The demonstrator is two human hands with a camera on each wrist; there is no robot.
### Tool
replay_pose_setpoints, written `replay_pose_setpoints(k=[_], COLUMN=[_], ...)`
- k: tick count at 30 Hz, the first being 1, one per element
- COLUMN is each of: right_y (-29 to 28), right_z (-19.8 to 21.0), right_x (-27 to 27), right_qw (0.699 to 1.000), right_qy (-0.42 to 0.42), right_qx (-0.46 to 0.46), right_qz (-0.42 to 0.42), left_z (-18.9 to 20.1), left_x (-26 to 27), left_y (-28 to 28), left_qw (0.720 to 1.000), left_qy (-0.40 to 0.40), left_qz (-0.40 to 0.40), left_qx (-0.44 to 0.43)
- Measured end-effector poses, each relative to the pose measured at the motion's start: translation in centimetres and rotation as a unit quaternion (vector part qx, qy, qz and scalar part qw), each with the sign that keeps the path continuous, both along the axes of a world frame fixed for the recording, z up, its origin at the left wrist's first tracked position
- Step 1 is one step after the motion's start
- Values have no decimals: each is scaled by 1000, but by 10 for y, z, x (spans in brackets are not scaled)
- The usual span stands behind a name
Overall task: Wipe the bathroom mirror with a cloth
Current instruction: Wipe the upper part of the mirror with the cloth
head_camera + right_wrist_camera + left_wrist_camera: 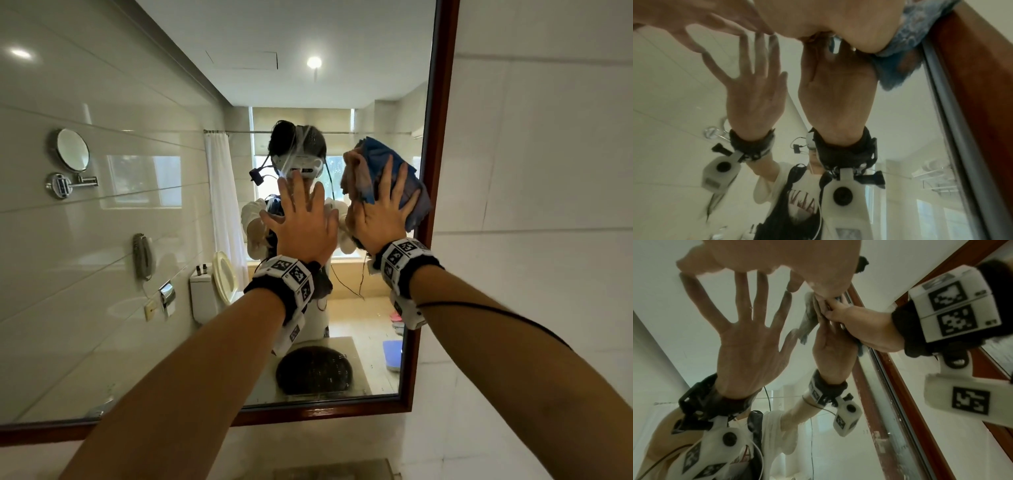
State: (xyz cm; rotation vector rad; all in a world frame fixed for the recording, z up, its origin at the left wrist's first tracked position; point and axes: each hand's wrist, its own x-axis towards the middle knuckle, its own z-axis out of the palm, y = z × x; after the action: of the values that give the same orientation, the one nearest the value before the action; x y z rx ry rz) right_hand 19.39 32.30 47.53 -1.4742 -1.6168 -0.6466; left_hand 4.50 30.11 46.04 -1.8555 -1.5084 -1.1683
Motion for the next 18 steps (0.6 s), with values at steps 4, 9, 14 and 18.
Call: replay_pose_setpoints(k=[4, 9, 14, 18], right_y=[-5, -13, -10, -36], right_z=[-41, -102, -95, -68], right_x=[1, 17, 30, 26], right_qw=[1000, 998, 994, 990], right_qy=[12, -7, 30, 32], right_qx=[0, -29, -45, -21], right_qz=[24, 51, 93, 138], left_z=[0, -1, 1, 2], left_x=[2, 7, 10, 9], left_y=[1, 3, 4, 3], left_qw=[1000, 1000, 999, 999], left_qy=[-4, -21, -36, -40], left_qz=[3, 15, 7, -2], left_qx=[-8, 1, -4, -15])
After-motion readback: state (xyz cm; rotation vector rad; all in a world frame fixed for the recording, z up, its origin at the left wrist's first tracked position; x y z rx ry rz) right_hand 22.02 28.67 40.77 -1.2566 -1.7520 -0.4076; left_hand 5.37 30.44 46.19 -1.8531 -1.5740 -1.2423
